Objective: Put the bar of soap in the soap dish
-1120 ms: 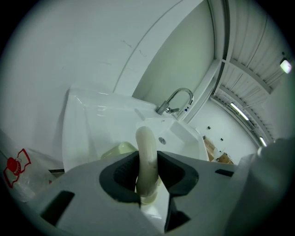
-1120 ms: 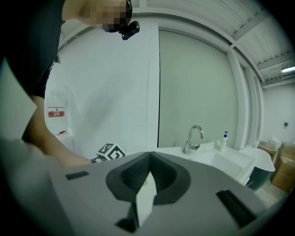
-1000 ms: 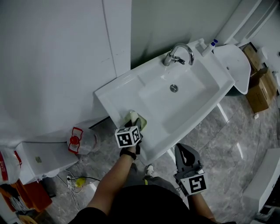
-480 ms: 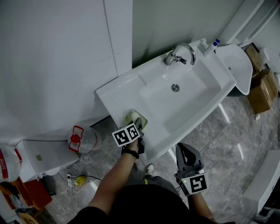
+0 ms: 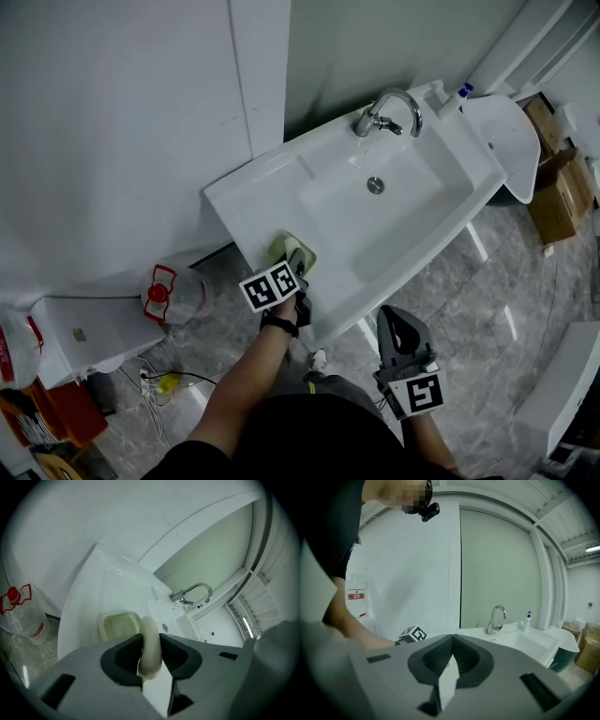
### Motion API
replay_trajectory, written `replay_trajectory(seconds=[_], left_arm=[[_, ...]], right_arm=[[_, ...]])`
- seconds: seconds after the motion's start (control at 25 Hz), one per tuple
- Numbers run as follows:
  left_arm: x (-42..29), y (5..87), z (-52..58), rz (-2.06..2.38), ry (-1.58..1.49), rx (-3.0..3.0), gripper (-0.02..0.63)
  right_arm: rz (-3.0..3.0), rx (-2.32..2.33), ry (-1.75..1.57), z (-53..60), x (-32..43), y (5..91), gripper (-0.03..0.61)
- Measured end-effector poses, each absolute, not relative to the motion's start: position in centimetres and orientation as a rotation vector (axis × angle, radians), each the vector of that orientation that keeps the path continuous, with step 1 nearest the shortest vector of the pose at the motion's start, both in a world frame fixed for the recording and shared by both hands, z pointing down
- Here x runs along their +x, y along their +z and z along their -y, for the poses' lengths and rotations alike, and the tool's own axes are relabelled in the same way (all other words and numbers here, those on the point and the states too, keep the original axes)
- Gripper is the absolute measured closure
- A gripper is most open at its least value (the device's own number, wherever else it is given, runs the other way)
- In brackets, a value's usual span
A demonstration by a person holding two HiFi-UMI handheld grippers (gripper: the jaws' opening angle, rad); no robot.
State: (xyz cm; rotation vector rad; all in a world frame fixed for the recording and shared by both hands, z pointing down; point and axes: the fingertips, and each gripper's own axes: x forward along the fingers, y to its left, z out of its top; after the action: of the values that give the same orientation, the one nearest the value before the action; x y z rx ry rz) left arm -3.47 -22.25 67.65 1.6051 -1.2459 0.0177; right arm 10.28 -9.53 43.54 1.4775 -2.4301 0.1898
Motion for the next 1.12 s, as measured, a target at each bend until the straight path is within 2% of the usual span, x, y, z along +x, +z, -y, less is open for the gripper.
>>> replay_trajectory(seconds=[0.48, 0.6, 0.76, 1.12], left_arm=[[-3.6, 67.9, 22.8, 1.217, -0.036, 1.574, 0.489], [-3.9, 67.3, 23.0, 1.23, -0.026, 1.605, 0.505], [-4.1, 67.1, 23.4, 1.24, 0.04, 1.663, 0.531], [-4.2, 66.7, 23.0, 1.226, 0.19, 1.766, 0.543]], right_arm=[[2.426, 1.487, 0.205, 10.1, 9.7, 43.7, 0.566], [2.427, 1.488, 0.206, 10.2, 9.7, 43.7, 0.566], [2.441, 1.482, 0.202, 10.5, 9.4, 43.7, 0.566], [2.458, 1.464, 0.201, 10.9, 8.8, 43.6, 0.566]])
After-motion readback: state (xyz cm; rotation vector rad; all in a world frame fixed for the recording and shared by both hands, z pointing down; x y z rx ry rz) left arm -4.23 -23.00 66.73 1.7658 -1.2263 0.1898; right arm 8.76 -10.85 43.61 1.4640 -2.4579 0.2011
